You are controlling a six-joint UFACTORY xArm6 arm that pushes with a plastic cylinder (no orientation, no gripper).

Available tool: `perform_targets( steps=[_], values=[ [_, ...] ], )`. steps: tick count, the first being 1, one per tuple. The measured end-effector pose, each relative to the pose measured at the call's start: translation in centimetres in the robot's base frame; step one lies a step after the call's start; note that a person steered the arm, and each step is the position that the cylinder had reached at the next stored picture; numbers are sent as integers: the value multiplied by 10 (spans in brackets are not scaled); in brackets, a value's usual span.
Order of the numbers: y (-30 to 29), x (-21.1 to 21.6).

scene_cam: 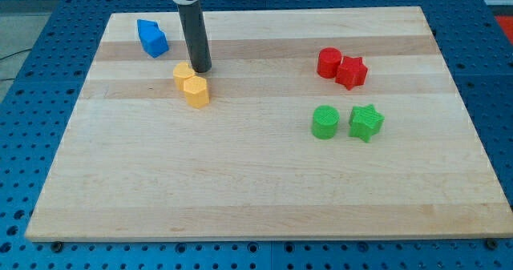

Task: Move yellow blocks into the blue blocks

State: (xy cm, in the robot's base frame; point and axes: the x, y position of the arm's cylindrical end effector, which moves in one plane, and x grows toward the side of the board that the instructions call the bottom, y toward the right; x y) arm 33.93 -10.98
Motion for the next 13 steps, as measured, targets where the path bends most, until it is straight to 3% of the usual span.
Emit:
perform_targets(
  steps=[3,4,5,6,7,8,12,13],
  values=[
    [8,-8],
    [25,-47],
    [20,-33],
    [68,51],
    [57,145],
    [40,149],
    [5,49],
    [-26,34]
  ],
)
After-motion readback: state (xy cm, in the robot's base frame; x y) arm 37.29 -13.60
